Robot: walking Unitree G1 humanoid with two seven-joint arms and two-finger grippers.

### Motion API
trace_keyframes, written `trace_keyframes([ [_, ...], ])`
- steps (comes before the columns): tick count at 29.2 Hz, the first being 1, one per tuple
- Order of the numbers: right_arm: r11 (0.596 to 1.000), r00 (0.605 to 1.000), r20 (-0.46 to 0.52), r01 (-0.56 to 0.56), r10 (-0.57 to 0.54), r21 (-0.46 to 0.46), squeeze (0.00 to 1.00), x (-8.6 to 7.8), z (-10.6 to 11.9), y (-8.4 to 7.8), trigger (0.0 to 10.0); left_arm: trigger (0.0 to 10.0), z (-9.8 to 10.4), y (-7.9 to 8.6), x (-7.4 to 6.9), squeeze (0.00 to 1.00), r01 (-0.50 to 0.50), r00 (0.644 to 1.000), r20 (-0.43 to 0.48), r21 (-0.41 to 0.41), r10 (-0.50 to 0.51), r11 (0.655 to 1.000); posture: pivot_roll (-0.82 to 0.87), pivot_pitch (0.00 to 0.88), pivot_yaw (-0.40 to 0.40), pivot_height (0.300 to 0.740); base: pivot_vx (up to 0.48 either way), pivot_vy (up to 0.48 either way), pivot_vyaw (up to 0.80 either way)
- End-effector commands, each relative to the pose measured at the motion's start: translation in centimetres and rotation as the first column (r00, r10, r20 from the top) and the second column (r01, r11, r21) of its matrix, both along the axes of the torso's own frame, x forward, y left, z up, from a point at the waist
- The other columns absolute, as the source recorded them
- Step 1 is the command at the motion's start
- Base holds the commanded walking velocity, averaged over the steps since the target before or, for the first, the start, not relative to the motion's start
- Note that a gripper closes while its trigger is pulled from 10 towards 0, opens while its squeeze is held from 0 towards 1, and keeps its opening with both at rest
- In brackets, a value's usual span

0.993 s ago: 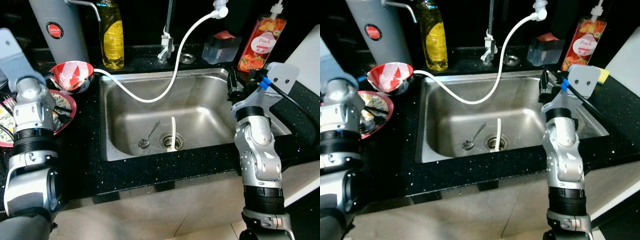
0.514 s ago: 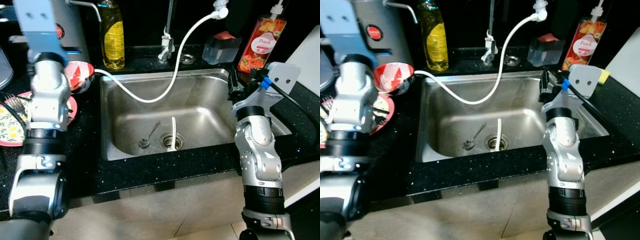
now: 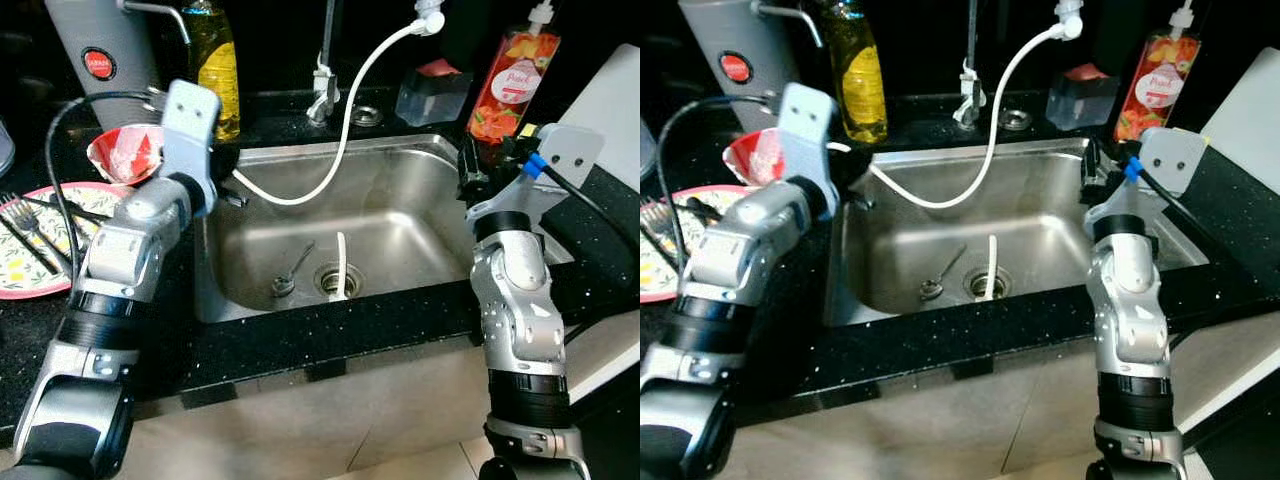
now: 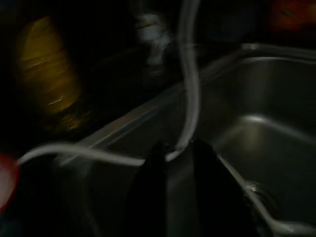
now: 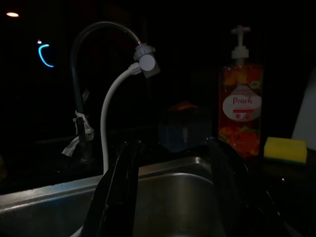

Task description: Kitchen organization

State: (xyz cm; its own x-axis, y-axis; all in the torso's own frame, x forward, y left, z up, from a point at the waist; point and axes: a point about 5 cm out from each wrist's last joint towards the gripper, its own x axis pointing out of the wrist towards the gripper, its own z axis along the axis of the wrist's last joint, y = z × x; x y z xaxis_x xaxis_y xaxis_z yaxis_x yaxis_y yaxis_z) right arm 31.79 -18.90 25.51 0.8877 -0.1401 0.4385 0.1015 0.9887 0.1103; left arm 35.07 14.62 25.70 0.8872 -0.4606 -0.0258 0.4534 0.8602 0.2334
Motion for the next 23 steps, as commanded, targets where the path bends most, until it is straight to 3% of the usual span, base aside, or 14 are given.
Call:
trace_keyframes([
  [1, 1.0, 1.0, 0.001, 0.016, -0.016, 0.003, 0.0, 0.0, 0.0, -0.3, 10.0, 10.0, -0.1, -0.4, -0.6, 0.52, 0.058, 0.998, 0.02, 0.041, -0.059, 0.997, 0.05, 0.0, -0.022, 0.74, 0.0, 0.0, 0.0],
  [2, 1.0, 1.0, 0.0, 0.015, -0.015, 0.002, 0.0, 0.0, 0.0, -0.3, 10.0, 10.0, -0.1, -0.7, -1.0, 0.63, 0.105, 0.994, 0.035, 0.068, -0.108, 0.992, 0.05, 0.0, -0.023, 0.74, 0.0, 0.0, 0.0],
  [3, 1.0, 1.0, -0.001, 0.013, -0.013, 0.002, 0.0, 0.0, 0.0, -0.3, 10.0, 10.0, -0.2, -0.9, -1.3, 0.91, 0.131, 0.99, 0.041, 0.092, -0.135, 0.987, 0.05, 0.0, -0.023, 0.74, 0.0, 0.0, 0.0],
  [4, 1.0, 1.0, -0.002, 0.012, -0.012, 0.001, 0.0, 0.0, 0.0, -0.3, 10.0, 10.0, -0.3, -1.0, -1.5, 1.0, 0.144, 0.988, 0.042, 0.107, -0.15, 0.984, 0.05, 0.0, -0.023, 0.74, 0.0, 0.0, 0.0],
  [7, 1.0, 1.0, -0.003, 0.012, -0.012, 0.002, 0.0, 0.1, -0.1, -0.3, 10.0, 10.0, -0.3, -1.0, -1.7, 1.0, 0.164, 0.985, 0.033, 0.123, -0.169, 0.979, 0.06, 0.0, -0.027, 0.74, 0.0, 0.0, 0.0],
  [8, 1.0, 1.0, 0.0, 0.007, -0.007, 0.003, 0.0, 0.2, 0.1, -0.1, 10.0, 10.0, 2.1, -1.0, -1.6, 1.0, 0.11, 0.977, 0.18, 0.041, -0.115, 0.993, 0.06, 0.0, -0.029, 0.74, 0.0, 0.0, 0.0],
  [9, 1.0, 1.0, 0.002, 0.004, -0.004, 0.003, 0.0, 0.2, 0.1, -0.1, 10.0, 10.0, 3.4, -0.8, -1.5, 1.0, 0.084, 0.969, 0.235, -0.027, -0.075, 0.996, 0.06, 0.0, -0.029, 0.74, 0.0, 0.0, 0.0],
  [10, 1.0, 1.0, 0.002, 0.001, -0.001, 0.003, 0.0, 0.2, 0.1, 0.0, 10.0, 10.0, 5.5, -0.2, -1.5, 0.0, 0.017, 0.934, 0.357, -0.119, 0.026, 0.993, 0.06, 0.0, -0.029, 0.74, 0.0, 0.0, 0.0],
  [12, 1.0, 1.0, 0.001, -0.001, 0.001, 0.002, 0.0, 0.2, 0.1, 0.0, 10.0, 10.0, 7.8, 1.0, -1.6, 0.0, -0.067, 0.871, 0.458, -0.253, 0.18, 0.965, 0.06, 0.0, -0.031, 0.74, 0.0, 0.0, 0.0],
  [13, 1.0, 1.0, -0.001, -0.001, 0.001, 0.002, 0.0, 0.2, 0.0, 0.0, 10.0, 10.0, 8.1, 1.6, -1.5, 0.0, -0.113, 0.853, 0.467, -0.276, 0.235, 0.955, 0.06, 0.0, -0.03, 0.74, 0.0, 0.0, 0.0],
  [17, 1.0, 1.0, -0.003, -0.001, 0.001, 0.004, 0.0, 0.3, -0.1, 0.1, 10.0, 10.0, 6.5, 2.1, -0.4, 0.0, -0.218, 0.888, 0.373, -0.175, 0.27, 0.96, 0.06, 0.0, -0.03, 0.74, 0.0, 0.0, 0.0],
  [19, 1.0, 1.0, 0.002, -0.003, 0.003, 0.005, 0.0, 0.3, 0.1, 0.2, 10.0, 10.0, 3.8, 2.3, 0.5, 0.0, -0.3, 0.926, 0.227, -0.048, 0.303, 0.953, 0.06, 0.0, -0.026, 0.74, 0.0, 0.0, 0.0],
  [20, 1.0, 1.0, 0.002, -0.003, 0.003, 0.005, 0.0, 0.3, 0.1, 0.2, 10.0, 10.0, 3.8, 2.3, 0.5, 0.0, -0.3, 0.926, 0.227, -0.048, 0.303, 0.953, 0.06, 0.0, -0.026, 0.74, 0.0, 0.0, 0.0],
  [23, 1.0, 1.0, 0.004, -0.003, 0.003, 0.003, 0.0, 0.2, 0.1, 0.1, 10.0, 10.0, 2.2, 2.5, 0.7, 0.0, -0.359, 0.927, 0.087, -0.081, 0.365, 0.93, 0.06, 0.0, -0.023, 0.74, 0.0, 0.0, 0.0],
])
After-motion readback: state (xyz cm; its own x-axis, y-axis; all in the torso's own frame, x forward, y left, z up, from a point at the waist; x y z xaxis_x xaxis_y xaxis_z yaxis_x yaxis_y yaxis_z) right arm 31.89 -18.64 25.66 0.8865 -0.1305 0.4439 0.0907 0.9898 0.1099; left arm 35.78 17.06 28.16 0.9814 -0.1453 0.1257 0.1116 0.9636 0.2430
